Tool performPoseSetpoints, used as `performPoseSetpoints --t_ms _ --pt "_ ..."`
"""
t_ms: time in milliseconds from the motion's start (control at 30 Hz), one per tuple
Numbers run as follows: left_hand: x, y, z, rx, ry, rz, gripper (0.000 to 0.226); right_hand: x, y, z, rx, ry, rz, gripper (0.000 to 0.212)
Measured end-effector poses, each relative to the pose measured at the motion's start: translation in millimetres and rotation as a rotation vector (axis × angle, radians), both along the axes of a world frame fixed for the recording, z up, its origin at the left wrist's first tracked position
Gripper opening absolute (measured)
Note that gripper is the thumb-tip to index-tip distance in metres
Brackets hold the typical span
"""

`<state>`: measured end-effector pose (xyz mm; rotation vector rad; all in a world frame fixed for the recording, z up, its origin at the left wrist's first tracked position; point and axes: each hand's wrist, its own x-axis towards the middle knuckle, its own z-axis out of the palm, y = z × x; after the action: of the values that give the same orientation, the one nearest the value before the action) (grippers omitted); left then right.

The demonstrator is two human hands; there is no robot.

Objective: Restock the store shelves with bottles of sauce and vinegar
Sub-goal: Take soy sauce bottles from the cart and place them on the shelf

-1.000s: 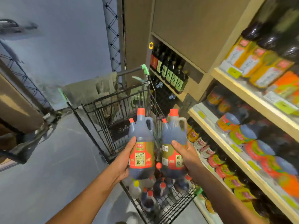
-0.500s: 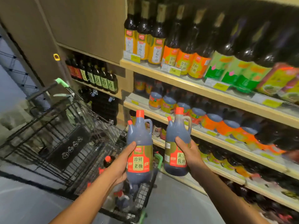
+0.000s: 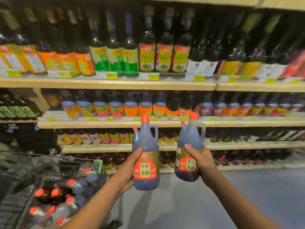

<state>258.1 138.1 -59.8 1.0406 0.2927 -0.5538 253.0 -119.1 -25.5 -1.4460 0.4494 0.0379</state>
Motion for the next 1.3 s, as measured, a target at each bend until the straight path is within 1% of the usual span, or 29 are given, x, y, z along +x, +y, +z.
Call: performPoseSetpoints --t_ms 67,133,167,233,300,367,433,500,533,667,733,800,933,1000,1067,1167,1233,1300 --pt "-3 -45 1 0.000 -0.005 -0.077 0.062 -20 -44 1 0.008 -0.012 -0.055 0.032" --pt "-7 -88 2 0.016 -0.013 -0.155 0.061 -44 -87 1 0.017 -0.034 -0.121 0.038" --pt "-9 -109 2 0.032 -0.016 -0.200 0.063 -56 -107 1 0.020 -0.050 -0.155 0.045" --pt "-15 -150 3 0.087 -0.013 -0.292 0.069 -83 -144 3 0.021 -0.070 -0.227 0.059" --pt "-20 -189 2 0.132 -0.018 -0.374 0.077 -109 -178 3 0.018 -0.078 -0.313 0.065" --pt "-24 -229 4 0.153 -0.023 -0.463 0.087 -135 -210 4 0.014 -0.089 -0.414 0.067" --pt "-29 -269 5 0.159 -0.038 -0.560 0.102 -163 -237 2 0.012 -0.097 -0.515 0.065" --pt "-36 -309 5 0.138 -0.048 -0.642 0.107 -194 -261 0 0.033 -0.103 -0.627 0.060" --pt "-41 -330 4 0.126 -0.041 -0.676 0.105 -210 -273 -1 0.039 -0.106 -0.676 0.058" --pt "-62 -406 2 0.055 -0.005 -0.769 0.079 -268 -311 -4 0.019 -0.090 -0.849 0.059" --pt "-71 -440 2 0.039 -0.011 -0.833 0.075 -290 -328 -6 0.010 -0.079 -0.944 0.061" --pt "-79 -472 1 0.037 -0.047 -0.893 0.077 -308 -344 -8 0.002 -0.078 -1.012 0.060" --pt "-84 -533 1 0.032 -0.145 -1.008 0.087 -331 -376 -13 -0.011 -0.078 -1.131 0.059" --pt "-82 -565 1 0.011 -0.170 -1.081 0.087 -337 -396 -16 -0.009 -0.073 -1.185 0.056" --pt "-79 -598 2 -0.001 -0.187 -1.143 0.088 -339 -418 -19 -0.005 -0.060 -1.237 0.062" --pt "-72 -648 1 0.007 -0.240 -1.230 0.103 -335 -451 -19 0.007 -0.052 -1.295 0.069" --pt "-66 -682 0 0.033 -0.261 -1.291 0.112 -330 -474 -18 0.013 -0.063 -1.325 0.067" --pt "-60 -715 -2 0.040 -0.285 -1.333 0.116 -324 -497 -15 0.012 -0.074 -1.356 0.064"
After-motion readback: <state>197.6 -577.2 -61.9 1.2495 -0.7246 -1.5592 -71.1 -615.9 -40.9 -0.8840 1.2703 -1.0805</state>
